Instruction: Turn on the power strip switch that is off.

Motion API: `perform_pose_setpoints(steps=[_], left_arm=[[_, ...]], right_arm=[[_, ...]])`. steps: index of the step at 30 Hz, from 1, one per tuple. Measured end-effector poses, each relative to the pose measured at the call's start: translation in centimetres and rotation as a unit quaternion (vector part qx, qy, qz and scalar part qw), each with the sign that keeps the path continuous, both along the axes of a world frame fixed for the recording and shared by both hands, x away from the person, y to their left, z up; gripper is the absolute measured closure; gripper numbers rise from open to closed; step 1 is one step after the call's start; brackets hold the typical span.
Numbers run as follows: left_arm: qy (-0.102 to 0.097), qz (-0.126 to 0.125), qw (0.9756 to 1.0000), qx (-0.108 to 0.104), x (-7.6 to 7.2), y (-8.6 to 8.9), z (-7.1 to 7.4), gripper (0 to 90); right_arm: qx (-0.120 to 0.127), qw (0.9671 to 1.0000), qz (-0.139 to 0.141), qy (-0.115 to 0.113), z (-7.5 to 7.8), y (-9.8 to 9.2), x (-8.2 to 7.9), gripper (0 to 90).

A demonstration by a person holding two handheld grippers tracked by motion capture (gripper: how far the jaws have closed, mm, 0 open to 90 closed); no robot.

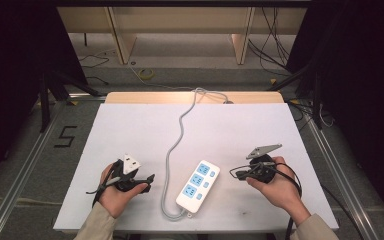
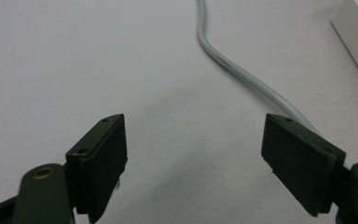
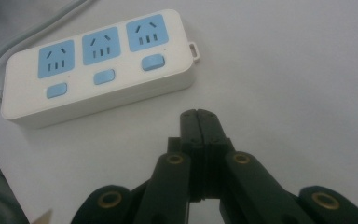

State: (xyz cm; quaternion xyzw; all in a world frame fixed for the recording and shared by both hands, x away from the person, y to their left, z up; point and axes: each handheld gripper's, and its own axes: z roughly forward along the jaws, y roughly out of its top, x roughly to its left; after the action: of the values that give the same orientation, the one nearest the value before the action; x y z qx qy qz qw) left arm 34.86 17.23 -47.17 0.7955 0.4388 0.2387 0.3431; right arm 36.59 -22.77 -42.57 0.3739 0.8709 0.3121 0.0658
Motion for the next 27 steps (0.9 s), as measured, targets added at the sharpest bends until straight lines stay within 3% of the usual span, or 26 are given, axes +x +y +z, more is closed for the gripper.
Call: perform_pose_setpoints(steps=[27], left_arm=[[0.002,0.0,1.0,0.001,0.01,-0.1,-0.04,22.1]], right_arm=[[-0.016,0.9996,0.01,0.019,-0.03,0.91,0.36,90.0]])
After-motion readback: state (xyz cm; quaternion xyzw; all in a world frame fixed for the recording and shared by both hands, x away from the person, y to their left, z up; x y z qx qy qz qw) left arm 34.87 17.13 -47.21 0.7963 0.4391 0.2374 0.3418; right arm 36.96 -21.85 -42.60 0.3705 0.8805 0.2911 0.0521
